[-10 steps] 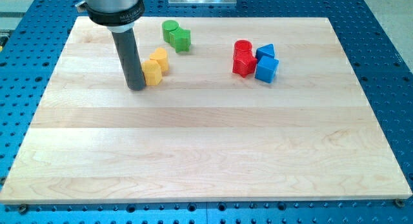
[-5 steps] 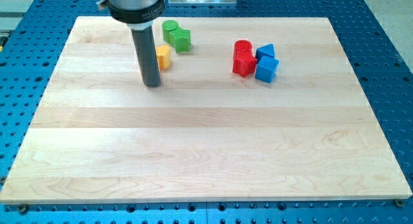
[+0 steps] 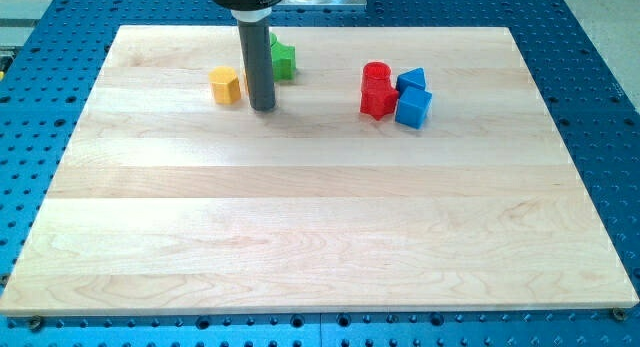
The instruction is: Move the yellow blocks towards the green blocks
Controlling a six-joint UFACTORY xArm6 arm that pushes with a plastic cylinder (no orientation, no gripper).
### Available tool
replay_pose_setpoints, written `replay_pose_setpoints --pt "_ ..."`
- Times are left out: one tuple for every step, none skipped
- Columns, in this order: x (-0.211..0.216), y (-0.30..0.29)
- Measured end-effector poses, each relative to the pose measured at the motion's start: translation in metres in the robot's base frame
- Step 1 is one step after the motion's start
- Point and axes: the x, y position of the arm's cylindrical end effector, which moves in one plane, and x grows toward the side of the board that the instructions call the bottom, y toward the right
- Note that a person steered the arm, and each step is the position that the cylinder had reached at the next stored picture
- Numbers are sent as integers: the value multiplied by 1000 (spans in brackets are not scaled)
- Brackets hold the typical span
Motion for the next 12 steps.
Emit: replay_pose_setpoints --pt "0 2" --pt "0 -9" --pt "9 -43" --pt "17 -82" --pt "14 -84" --pt "-22 -42" --pt "-25 -41" --pt "-25 -41" --pt "-25 -54" --pt "-33 -62" --pt "-49 -62" --pt "-50 -62"
